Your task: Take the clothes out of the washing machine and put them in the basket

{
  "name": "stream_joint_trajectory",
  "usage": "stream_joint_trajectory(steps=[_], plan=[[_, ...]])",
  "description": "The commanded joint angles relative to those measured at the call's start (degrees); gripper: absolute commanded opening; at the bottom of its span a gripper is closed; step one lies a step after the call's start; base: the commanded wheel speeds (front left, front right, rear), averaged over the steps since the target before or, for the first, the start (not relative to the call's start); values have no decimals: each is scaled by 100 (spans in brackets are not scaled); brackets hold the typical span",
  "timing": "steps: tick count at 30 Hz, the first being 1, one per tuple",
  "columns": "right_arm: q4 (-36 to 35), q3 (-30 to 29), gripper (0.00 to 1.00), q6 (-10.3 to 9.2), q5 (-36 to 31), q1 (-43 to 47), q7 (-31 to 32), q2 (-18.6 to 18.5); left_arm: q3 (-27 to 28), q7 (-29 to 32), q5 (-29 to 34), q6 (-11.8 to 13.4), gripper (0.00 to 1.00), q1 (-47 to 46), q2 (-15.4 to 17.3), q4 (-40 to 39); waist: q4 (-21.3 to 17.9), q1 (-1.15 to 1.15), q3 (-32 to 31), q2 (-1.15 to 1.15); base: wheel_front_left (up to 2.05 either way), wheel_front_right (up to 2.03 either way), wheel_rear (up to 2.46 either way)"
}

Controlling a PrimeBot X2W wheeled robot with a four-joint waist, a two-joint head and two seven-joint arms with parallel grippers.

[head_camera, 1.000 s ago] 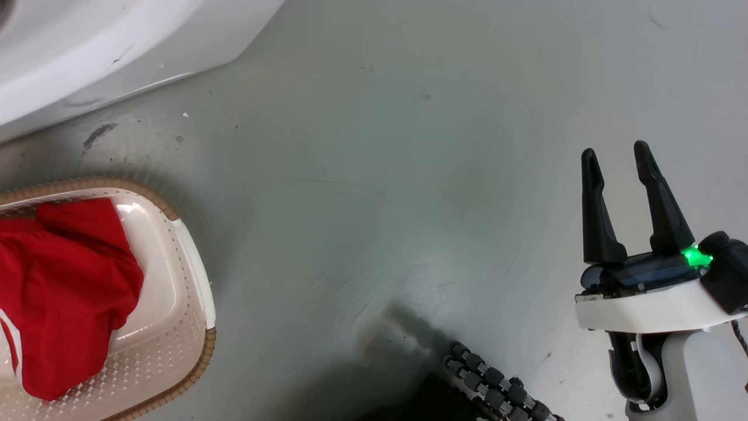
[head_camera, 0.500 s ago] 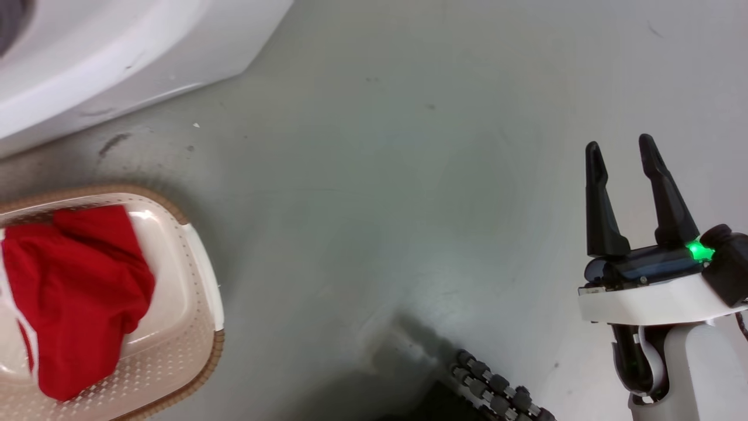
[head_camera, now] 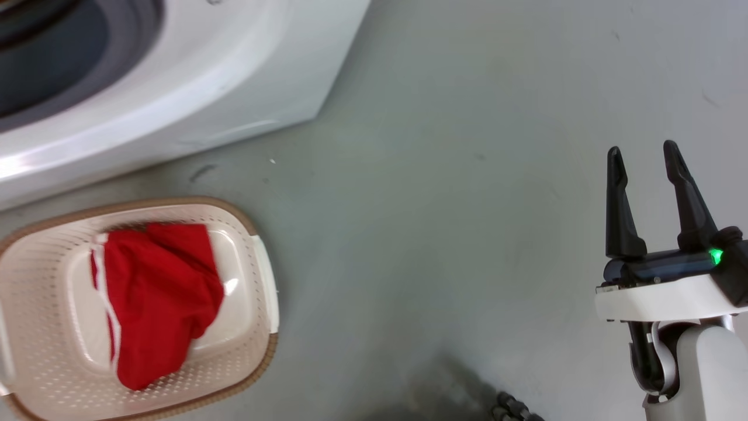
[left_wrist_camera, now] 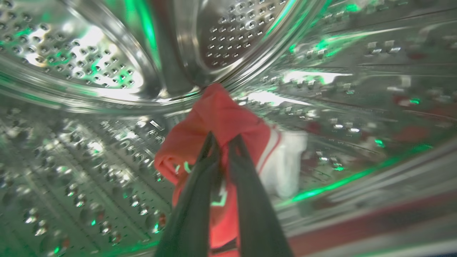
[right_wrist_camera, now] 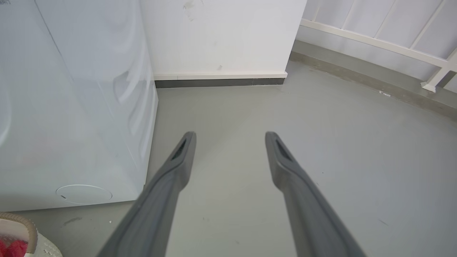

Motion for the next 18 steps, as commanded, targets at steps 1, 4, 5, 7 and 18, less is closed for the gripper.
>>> stream_joint_trajectory(steps=[1, 4, 5, 7, 18], plan=[[25, -13, 100, -6, -35, 31, -12, 4, -22, -52, -33, -6, 0, 98, -41, -32, 218, 0, -272, 0, 0, 0, 0], [144, -53, 100, -7, -212, 150, -12, 5, -187, -667, -189, -6, 0, 690, -109, -157, 410, 0, -678, 0, 0, 0, 0], [144, -53, 100, -7, -212, 150, -12, 5, -187, -667, -189, -6, 0, 690, -109, -157, 410, 0, -678, 0, 0, 0, 0], [180, -70, 100, -7, -286, 179, -12, 4, -261, -965, -179, -6, 0, 991, -126, -239, 490, 0, -870, 0, 0, 0, 0], [325, -182, 100, -6, -607, 551, -12, 5, -287, -1982, -144, 402, 0, 2634, -408, -1292, 886, 0, -1820, 0, 0, 0, 0]])
